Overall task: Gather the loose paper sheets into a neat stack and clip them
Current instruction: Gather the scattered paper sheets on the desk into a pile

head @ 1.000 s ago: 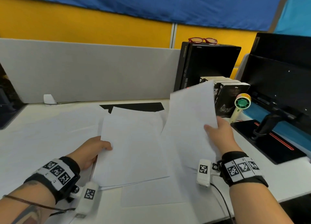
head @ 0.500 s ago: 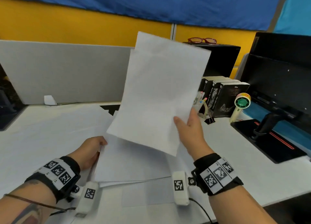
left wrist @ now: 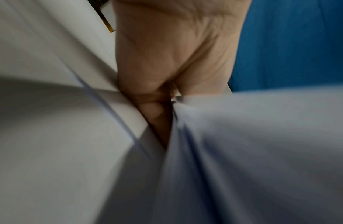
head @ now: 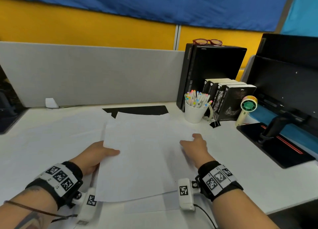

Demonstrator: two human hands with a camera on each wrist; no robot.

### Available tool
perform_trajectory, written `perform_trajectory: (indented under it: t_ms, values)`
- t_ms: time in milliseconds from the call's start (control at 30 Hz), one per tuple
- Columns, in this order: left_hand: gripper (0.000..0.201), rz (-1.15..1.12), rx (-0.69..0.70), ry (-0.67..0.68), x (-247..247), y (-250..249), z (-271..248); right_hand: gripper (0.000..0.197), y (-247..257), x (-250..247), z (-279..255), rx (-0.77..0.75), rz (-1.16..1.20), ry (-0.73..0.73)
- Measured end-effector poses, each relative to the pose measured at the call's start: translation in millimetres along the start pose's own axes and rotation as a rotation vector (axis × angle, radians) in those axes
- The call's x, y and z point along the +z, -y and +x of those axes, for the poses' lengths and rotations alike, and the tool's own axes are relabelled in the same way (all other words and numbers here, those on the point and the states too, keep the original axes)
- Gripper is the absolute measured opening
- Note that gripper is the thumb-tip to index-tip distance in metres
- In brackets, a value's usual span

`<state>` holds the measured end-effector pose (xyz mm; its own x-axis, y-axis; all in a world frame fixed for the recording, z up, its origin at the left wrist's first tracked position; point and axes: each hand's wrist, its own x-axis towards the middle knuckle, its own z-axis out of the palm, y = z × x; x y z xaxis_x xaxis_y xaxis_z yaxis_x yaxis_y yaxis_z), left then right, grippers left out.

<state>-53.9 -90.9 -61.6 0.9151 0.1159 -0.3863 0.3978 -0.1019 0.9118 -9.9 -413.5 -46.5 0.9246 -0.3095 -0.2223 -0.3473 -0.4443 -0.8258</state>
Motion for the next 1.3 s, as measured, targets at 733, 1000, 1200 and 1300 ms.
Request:
perform_trajectory:
  t_ms: [733, 1000, 1200, 1300]
  values:
    - [0.031, -0.032, -0.009, -0.014, -1, 4, 5, 0.04, 14, -38, -9, -0.409, -0.01, -0.352]
    - [0.028, -0.028, -0.017, -0.032, -1, 2, 4, 0.032, 24, -44, -13, -0.531, 0.577, -0.595]
    - [0.027, -0.06, -0.011, -0.103, -1, 3, 6, 0.047, 26, -42, -3, -0.258, 0.841, -0.371]
    - [0.051, -0.23, -0.004, -0.108, 1, 0, 3, 0.032, 22, -36, 0, -0.106, 0.563, -0.2]
